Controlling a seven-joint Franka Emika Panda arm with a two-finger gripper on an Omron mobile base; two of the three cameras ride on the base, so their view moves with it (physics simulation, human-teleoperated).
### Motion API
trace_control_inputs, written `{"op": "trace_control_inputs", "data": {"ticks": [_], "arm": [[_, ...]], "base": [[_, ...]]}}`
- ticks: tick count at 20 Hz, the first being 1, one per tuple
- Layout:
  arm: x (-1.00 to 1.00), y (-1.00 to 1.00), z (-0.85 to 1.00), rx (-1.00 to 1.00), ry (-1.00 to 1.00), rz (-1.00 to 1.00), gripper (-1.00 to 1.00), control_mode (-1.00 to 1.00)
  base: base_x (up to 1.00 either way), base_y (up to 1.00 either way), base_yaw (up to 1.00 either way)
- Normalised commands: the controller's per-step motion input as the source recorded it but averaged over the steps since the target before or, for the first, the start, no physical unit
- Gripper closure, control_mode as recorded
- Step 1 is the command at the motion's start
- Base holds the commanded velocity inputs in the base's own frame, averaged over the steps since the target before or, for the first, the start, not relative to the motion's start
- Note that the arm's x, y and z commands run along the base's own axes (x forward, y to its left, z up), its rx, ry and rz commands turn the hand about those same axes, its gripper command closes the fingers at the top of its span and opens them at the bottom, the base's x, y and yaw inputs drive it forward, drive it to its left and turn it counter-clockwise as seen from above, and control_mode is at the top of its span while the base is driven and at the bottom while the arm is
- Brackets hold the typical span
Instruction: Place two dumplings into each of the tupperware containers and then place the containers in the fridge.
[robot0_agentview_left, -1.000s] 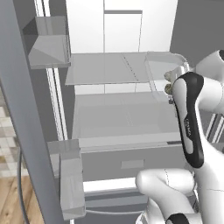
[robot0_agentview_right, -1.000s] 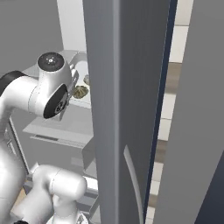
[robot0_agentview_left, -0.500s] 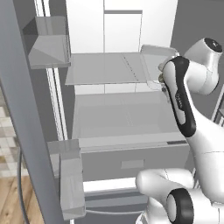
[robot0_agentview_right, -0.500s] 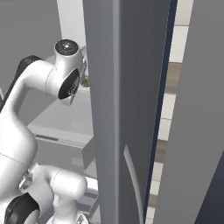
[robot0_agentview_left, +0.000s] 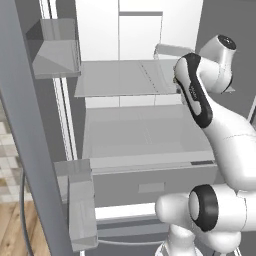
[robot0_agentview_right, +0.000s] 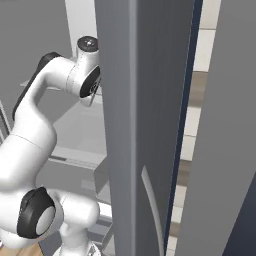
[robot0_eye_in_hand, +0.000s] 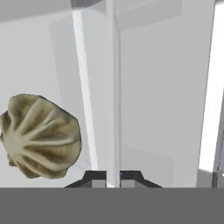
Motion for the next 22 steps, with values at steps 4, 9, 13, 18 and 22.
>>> {"op": "trace_control_inputs", "data": {"ticks": [4, 9, 13, 18, 22], "arm": [[0.87, 0.00, 0.00, 0.00, -0.02, 0.00, 1.00, -1.00], [0.92, 0.00, -0.01, 0.00, 0.00, 0.00, 1.00, -1.00], [0.77, 0.00, -0.13, 0.00, 0.00, 0.00, 1.00, -1.00], [0.74, 0.00, -0.37, 0.00, 0.00, 0.01, 1.00, -1.00], [0.60, 0.00, -0.52, 0.00, 0.01, 0.03, 1.00, -1.00]], "base": [[0.00, 0.00, 0.00], [0.00, 0.00, 0.00], [0.00, 0.00, 0.00], [0.00, 0.00, 0.00], [0.00, 0.00, 0.00]]}}
